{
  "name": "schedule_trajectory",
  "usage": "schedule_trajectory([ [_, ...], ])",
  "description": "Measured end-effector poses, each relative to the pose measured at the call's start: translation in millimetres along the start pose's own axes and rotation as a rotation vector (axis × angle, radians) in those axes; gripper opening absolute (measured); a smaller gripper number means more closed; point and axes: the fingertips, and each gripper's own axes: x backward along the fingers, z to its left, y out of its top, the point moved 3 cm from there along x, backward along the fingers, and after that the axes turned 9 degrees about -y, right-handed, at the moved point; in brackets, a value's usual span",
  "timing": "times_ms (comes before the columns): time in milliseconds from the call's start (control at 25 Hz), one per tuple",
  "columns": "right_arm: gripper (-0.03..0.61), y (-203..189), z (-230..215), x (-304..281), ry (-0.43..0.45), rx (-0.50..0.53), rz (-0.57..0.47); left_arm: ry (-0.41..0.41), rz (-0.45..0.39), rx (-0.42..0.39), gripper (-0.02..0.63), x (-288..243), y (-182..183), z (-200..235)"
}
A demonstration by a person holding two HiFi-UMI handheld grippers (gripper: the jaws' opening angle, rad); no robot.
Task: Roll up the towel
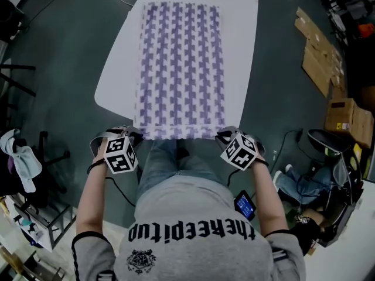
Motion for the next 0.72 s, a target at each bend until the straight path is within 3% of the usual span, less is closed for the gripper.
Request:
schedule_trajectory([
  [160, 0.020, 10, -14, 2, 0.002, -0.023, -0.003, -0.056, -0.047, 0.067, 0.029, 8, -1, 9],
  [320, 0.020, 22, -39, -3, -0.038, -0.019, -0.005, -0.051, -0.060, 0.105, 0.030, 13, -2, 37],
  [440, 0.020, 28, -58, -15, -0.076, 0.009, 0.012, -0.044, -0.028, 0.106, 0.030, 9, -2, 61],
  [720, 0.020, 16, -58, -24, -0.174, 0.113, 0.073, 0.000, 0.083, 0.047, 0.035, 2, 12, 65],
])
